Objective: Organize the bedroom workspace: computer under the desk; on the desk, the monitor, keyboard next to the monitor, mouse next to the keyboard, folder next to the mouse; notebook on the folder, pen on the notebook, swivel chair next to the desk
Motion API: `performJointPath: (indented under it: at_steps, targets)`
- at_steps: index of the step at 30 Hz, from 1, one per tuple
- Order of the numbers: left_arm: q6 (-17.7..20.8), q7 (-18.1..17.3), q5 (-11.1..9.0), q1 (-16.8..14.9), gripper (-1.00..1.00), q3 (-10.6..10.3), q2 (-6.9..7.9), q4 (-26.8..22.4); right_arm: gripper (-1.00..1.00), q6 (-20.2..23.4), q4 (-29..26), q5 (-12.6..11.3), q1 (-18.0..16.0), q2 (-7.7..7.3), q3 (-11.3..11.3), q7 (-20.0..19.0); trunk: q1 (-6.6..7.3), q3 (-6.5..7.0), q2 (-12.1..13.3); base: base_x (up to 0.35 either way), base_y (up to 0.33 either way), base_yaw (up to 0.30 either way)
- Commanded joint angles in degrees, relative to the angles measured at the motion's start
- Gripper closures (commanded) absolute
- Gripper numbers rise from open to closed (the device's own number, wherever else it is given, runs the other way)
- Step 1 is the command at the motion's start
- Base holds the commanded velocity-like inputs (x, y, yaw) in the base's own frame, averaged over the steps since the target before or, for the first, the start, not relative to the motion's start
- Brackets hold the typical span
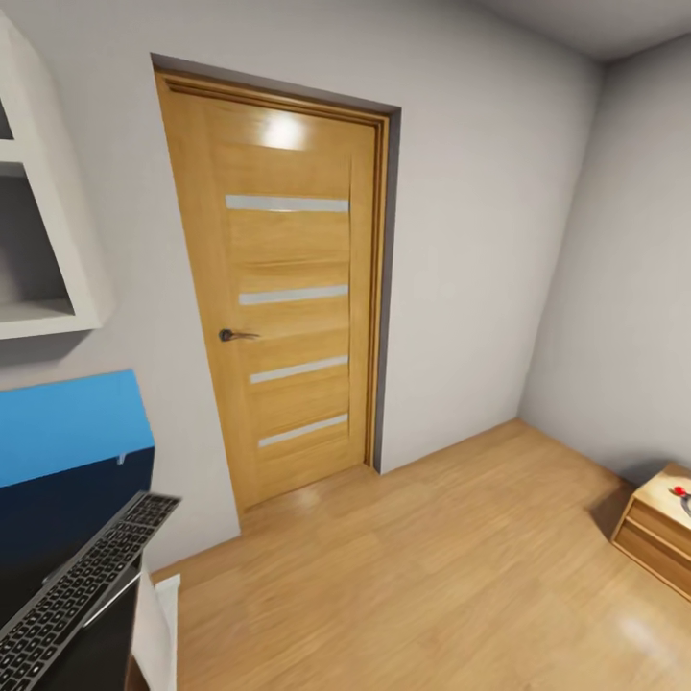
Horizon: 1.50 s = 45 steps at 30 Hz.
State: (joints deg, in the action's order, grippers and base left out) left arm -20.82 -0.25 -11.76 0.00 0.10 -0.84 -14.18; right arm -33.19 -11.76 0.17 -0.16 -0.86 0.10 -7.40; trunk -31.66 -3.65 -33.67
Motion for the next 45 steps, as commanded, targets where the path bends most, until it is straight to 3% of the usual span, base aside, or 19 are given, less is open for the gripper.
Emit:
performJointPath:
  at_steps: [1, 22, 30, 45]
  targets:
    - [-0.1, 0.0, -0.3, 0.0, -1.0, 0.0, -0.01, -0.1, -1.0, -0.1, 0.0, 0.0, 0.0, 0.0, 0.0, -0.2, -0.05, -0.09, -0.1, 0.32, -0.122, 0.0]
    - [-0.1, 0.0, -0.3, 0.0, -1.0, 0.0, 0.04, -0.1, -1.0, -0.1, 0.0, -0.1, 0.0, 0.16, 0.0, -0.2, -0.05, -0.09, -0.1, 0.308, -0.174, 0.007]
    - [-0.1, 0.0, -0.3, 0.0, -1.0, 0.0, 0.05, -0.1, -1.0, -0.1, -0.1, -0.1, 0.0, 0.12, 0.0, -0.2, -0.05, -0.09, -0.1, 0.262, -0.178, 0.197]
    - [-0.2, 0.2, -0.3, 0.0, -1.0, 0.1, 0.47, -0.1, -1.0, -0.1, -0.1, -0.1, 0.0, 0.13, 0.0, -0.2, -0.05, -0.09, -0.1, 0.019, -0.014, 0.246]
